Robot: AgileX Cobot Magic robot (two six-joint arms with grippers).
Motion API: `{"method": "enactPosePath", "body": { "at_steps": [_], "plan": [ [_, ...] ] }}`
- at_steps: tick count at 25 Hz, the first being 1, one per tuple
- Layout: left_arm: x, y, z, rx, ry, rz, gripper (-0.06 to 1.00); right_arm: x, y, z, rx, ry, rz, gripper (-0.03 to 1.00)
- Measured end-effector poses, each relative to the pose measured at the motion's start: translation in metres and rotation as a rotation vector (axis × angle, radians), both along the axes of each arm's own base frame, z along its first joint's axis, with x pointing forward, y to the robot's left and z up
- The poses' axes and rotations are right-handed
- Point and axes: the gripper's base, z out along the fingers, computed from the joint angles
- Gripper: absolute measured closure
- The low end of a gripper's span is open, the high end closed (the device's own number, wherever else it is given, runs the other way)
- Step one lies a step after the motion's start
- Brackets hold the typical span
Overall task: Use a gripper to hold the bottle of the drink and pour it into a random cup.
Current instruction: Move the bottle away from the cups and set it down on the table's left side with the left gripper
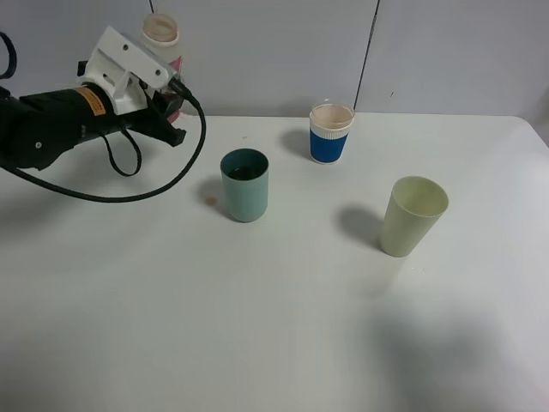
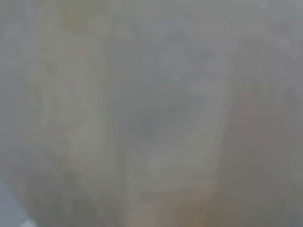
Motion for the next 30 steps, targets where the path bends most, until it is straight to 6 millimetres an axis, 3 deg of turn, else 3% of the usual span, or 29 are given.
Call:
{"method": "enactPosePath", "body": {
  "at_steps": [5, 14, 21, 30],
  "plan": [
    [-0.014, 0.017, -0.013, -0.04, -0.007, 0.051, 0.62, 0.0, 0.0, 0.0, 0.0, 0.0, 0.0, -0.03],
    [-0.036, 0.029, -0.037, -0.134, 0.004, 0.135, 0.62, 0.0, 0.0, 0.0, 0.0, 0.0, 0.0, -0.03],
    [-0.036, 0.029, -0.055, -0.26, 0.0, 0.153, 0.62, 0.0, 0.0, 0.0, 0.0, 0.0, 0.0, -0.03],
    [-0.037, 0.031, -0.095, -0.242, 0.109, 0.191, 0.62, 0.0, 0.0, 0.0, 0.0, 0.0, 0.0, -0.03]
  ]
}}
